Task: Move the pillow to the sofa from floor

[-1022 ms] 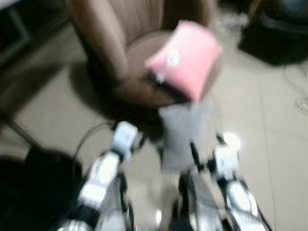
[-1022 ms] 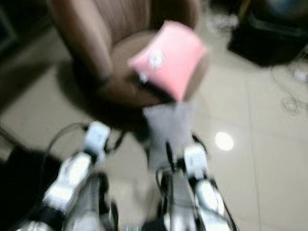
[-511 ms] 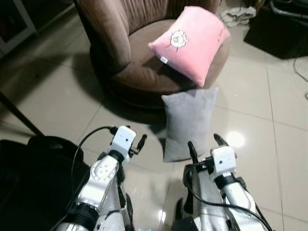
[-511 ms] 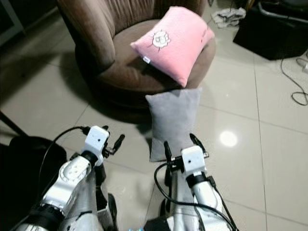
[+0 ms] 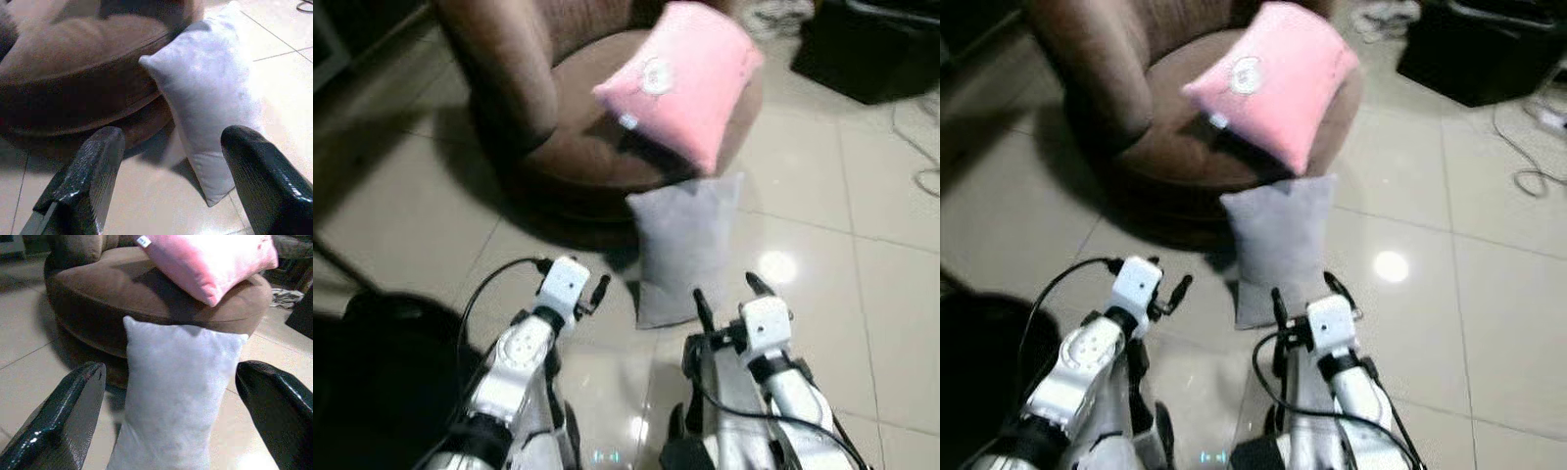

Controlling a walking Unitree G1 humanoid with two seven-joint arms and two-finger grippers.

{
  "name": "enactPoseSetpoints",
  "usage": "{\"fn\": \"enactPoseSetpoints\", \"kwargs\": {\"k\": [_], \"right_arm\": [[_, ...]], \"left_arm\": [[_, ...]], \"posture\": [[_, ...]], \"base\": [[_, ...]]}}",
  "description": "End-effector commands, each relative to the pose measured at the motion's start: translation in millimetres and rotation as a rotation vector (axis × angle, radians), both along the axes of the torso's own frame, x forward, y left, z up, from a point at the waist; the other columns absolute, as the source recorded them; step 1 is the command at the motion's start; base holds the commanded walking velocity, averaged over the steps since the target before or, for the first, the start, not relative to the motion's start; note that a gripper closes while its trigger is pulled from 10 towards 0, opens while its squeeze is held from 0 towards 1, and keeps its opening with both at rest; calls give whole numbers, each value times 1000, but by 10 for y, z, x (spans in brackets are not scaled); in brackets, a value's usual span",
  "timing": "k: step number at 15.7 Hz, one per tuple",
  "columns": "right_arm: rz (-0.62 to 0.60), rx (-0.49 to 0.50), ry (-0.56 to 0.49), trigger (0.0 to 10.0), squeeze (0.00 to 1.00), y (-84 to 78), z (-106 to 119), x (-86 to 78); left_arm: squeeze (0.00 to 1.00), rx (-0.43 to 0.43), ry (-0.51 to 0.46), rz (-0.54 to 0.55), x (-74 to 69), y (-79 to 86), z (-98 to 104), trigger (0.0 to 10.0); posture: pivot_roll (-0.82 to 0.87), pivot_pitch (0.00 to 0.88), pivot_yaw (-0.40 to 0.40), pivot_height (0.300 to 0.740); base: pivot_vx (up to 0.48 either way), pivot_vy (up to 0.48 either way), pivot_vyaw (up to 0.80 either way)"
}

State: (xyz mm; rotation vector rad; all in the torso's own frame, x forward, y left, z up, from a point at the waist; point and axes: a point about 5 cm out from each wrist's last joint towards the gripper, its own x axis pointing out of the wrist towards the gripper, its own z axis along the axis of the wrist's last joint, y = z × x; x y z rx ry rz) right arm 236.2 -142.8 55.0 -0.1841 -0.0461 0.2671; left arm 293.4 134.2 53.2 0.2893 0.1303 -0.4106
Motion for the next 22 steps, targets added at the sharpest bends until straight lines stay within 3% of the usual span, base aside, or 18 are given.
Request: {"fn": "enactPoseSetpoints", "kwargs": {"k": [1, 7, 11, 15, 22], "right_arm": [[-8, -2, 21, 10000, 0, -40, -25, -19], [-1, -3, 26, 10000, 0, -53, -23, -22], [11, -4, 36, 10000, 0, -19, -85, -77], [21, -1, 38, 10000, 0, 0, -97, -67], [12, 1, 27, 10000, 0, 9, -30, -40]], "left_arm": [[0, -1, 7, -16, -15, -46, -12, 10000], [0, 6, 13, -36, -35, -72, -25, 10000], [0, 29, -10, -57, -33, -84, -5, 10000], [0, 26, 0, -64, -32, -109, -9, 10000], [0, 21, 6, -42, -32, -90, -13, 10000]], "posture": [[6, 202, -40, 522], [6, 200, -40, 522], [5, 191, -38, 522], [1, 186, -36, 522], [-1, 196, -35, 468]], "base": [[458, 0, 0], [454, 0, 0], [0, 0, 0], [391, -274, 0], [115, -74, 0]]}}
